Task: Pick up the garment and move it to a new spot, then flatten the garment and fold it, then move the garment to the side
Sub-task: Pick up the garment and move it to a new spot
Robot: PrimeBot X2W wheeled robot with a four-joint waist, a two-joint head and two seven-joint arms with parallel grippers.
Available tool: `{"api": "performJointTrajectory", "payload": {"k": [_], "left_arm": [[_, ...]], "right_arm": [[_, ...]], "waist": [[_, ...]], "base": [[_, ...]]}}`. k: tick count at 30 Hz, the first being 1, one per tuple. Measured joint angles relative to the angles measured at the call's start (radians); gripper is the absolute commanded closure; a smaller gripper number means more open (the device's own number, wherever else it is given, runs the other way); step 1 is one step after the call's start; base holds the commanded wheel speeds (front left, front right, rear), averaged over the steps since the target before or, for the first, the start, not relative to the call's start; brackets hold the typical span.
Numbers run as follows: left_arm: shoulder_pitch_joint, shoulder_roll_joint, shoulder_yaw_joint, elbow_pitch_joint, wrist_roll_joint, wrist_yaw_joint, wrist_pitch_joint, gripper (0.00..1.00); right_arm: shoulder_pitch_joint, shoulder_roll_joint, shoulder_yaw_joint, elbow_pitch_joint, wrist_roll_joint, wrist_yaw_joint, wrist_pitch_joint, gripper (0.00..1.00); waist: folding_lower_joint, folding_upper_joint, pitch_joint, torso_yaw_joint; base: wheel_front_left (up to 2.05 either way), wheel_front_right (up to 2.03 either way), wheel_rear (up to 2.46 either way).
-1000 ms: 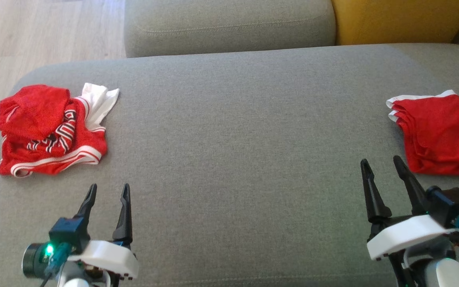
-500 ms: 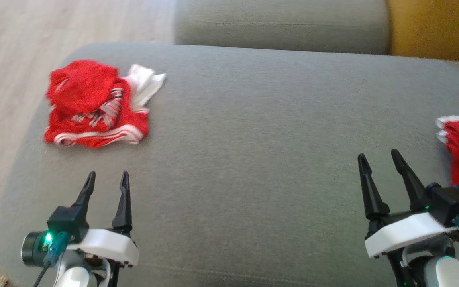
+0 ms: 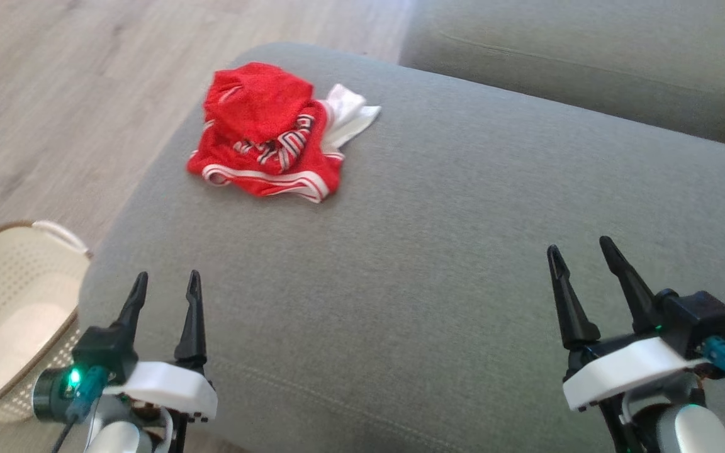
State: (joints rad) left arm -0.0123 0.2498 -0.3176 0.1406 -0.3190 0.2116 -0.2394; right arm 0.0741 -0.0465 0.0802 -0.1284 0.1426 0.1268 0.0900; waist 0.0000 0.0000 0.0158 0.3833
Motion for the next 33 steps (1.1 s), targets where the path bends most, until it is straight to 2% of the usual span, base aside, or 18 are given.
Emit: {"api": "performJointTrajectory", "payload": {"k": [7, 21, 24, 28, 33], "left_arm": [[0.000, 0.000, 0.002, 0.008, -0.002, 0.001, 0.000, 0.00], [-0.025, -0.002, -0.002, 0.021, -0.009, 0.008, -0.001, 0.00], [-0.040, -0.009, 0.001, 0.020, -0.034, -0.005, -0.005, 0.00], [-0.097, -0.021, 0.004, 0.020, -0.036, -0.019, -0.009, 0.00], [-0.255, -0.040, 0.031, 0.038, -0.035, -0.028, -0.010, 0.00]], "right_arm": [[0.000, 0.000, 0.007, 0.004, -0.003, 0.000, 0.000, 0.00], [-0.001, 0.000, 0.009, 0.013, -0.003, 0.000, 0.007, 0.00], [-0.002, 0.000, 0.011, 0.010, -0.003, 0.000, 0.009, 0.00], [-0.013, 0.000, 0.012, -0.004, -0.008, 0.000, 0.025, 0.00], [-0.091, -0.009, 0.020, -0.038, -0.021, 0.000, 0.048, 0.00]], "waist": [[0.0000, 0.0000, -0.006, 0.052], [0.0000, 0.0000, -0.001, 0.053], [0.0000, 0.0000, 0.010, 0.045], [0.0000, 0.0000, 0.041, 0.028], [0.0000, 0.0000, 0.113, -0.008]], "base": [[0.00, 0.00, 0.00], [0.00, 0.00, 0.00], [0.00, 0.00, 0.00], [0.00, 0.00, 0.00], [0.00, 0.00, 0.00]]}}
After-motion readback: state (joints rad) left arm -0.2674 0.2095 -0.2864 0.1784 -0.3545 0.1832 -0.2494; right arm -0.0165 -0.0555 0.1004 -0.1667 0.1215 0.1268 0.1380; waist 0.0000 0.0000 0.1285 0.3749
